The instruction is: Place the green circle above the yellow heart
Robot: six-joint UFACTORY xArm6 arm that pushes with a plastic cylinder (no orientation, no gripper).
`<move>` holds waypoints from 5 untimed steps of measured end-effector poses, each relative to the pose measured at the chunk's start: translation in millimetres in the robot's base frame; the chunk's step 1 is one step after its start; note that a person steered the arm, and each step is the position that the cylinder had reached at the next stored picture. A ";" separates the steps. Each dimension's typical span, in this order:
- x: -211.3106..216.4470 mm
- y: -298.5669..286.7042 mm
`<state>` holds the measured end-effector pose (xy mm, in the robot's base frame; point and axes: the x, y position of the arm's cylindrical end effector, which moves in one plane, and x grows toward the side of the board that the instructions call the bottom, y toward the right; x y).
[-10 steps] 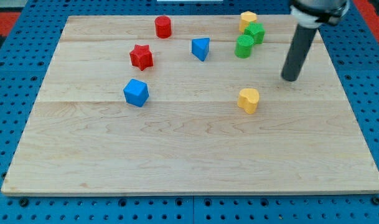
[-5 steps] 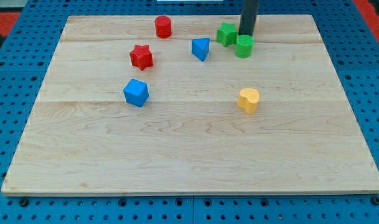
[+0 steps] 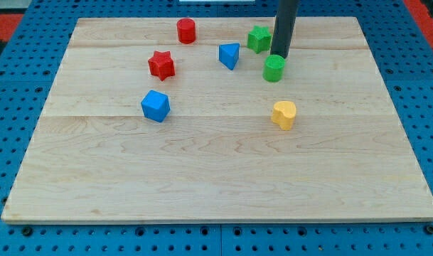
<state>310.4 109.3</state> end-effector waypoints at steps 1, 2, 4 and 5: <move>31.4 -3.9; 33.3 -28.4; 69.7 -89.4; 106.8 -85.6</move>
<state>417.2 23.8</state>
